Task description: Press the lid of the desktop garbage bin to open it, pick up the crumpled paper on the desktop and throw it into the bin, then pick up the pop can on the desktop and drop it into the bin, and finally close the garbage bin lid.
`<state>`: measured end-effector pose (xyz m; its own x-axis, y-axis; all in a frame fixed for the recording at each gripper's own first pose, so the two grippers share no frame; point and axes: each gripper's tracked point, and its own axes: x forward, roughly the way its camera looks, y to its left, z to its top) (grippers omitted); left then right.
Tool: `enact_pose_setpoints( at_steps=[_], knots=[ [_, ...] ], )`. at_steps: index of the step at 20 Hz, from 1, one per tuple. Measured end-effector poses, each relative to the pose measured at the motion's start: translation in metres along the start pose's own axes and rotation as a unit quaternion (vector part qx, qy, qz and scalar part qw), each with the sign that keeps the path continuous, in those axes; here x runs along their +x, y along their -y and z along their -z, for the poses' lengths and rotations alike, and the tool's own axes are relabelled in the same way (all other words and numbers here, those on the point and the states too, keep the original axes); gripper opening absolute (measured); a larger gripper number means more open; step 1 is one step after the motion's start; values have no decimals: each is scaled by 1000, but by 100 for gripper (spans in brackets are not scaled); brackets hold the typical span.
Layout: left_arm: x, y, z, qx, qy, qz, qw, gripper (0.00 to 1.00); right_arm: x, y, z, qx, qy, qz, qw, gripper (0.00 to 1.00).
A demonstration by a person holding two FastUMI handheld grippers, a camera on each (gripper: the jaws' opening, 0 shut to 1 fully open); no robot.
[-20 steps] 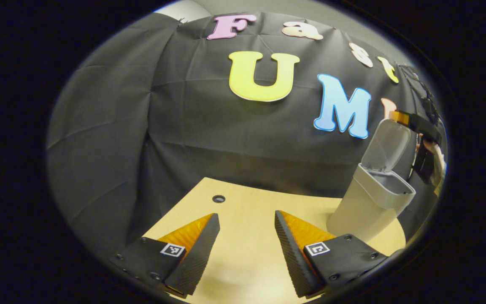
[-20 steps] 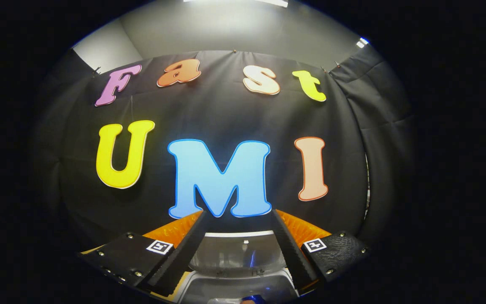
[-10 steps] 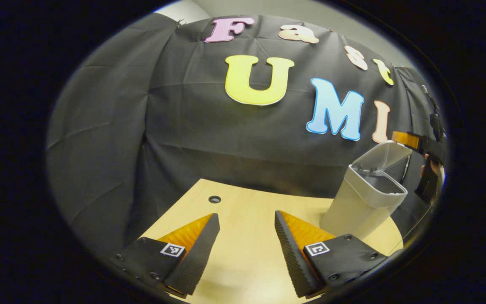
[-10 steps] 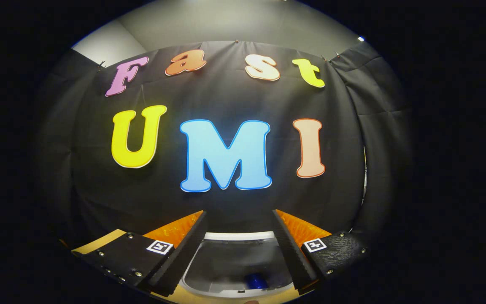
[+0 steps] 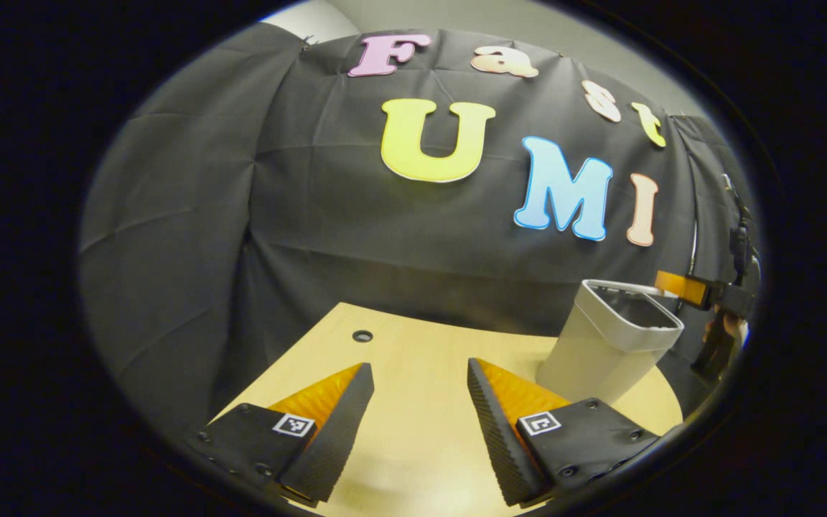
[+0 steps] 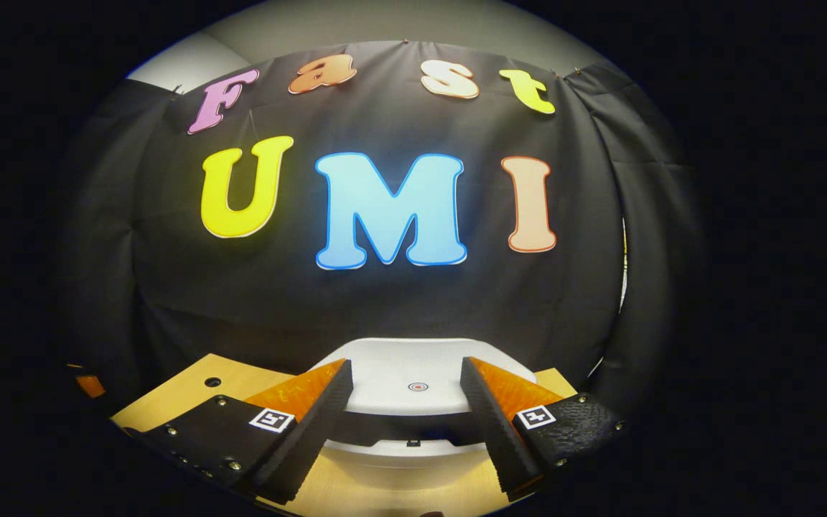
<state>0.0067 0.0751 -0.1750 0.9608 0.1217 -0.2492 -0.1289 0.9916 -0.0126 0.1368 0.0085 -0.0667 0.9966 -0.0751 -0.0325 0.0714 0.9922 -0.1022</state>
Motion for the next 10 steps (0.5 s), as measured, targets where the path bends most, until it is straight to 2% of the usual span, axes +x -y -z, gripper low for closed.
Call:
enact_pose_setpoints(
  at_steps=[1, 3, 4, 10],
  knots=[
    [-1, 3, 0, 1, 0, 2, 1000, 88, 0, 0, 8, 2, -9, -1, 1000, 97],
    [1, 8, 3, 1, -1, 5, 1000, 88, 2, -1, 21, 1, -26, -3, 1000, 97],
    [1, 12, 2, 2, -1, 6, 1000, 92, 2, -1, 27, -1, -31, -4, 1000, 97],
    [7, 24, 1, 3, -2, 12, 1000, 88, 2, 0, 33, -5, -30, -4, 1000, 97]
  ],
)
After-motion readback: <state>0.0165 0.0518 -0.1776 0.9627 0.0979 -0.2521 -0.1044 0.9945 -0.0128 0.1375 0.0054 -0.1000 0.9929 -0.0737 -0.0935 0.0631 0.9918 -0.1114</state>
